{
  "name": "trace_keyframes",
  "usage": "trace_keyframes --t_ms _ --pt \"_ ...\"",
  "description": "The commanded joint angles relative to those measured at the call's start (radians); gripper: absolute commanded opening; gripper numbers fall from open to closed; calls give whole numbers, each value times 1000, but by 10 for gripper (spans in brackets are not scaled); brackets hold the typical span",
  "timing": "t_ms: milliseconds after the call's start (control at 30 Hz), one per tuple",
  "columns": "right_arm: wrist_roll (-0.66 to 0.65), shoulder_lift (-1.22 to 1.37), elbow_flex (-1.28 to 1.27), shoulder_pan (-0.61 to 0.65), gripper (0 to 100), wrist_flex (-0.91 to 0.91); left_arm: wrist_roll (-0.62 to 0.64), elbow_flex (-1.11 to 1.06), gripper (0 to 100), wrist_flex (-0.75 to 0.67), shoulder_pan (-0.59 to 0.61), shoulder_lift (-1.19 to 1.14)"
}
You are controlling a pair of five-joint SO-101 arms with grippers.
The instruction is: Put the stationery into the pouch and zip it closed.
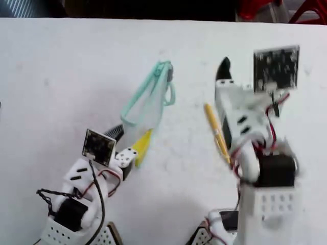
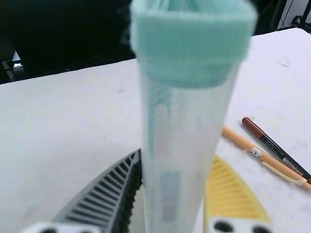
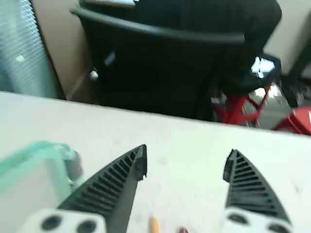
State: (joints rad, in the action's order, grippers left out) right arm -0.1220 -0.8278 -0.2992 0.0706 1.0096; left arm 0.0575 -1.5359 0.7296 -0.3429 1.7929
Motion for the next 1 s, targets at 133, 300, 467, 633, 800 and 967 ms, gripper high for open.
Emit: trace_keyframes --t_ms 133,300,467,633,800,967 --pt "-6 398 -138 -185 243 -91 -9 6 207 5 -2 2" --pt "2 730 -135 -216 243 -174 -9 6 207 5 -2 2" --pt "2 993 20 -236 243 -157 -11 -11 207 -2 -10 2" --pt "2 1159 198 -234 243 -24 -11 -11 207 -2 -10 2" --pt "0 1248 281 -228 243 -10 -11 -11 207 -2 -10 2" --pt "-3 1213 284 -211 243 18 -11 -9 207 -2 -10 2"
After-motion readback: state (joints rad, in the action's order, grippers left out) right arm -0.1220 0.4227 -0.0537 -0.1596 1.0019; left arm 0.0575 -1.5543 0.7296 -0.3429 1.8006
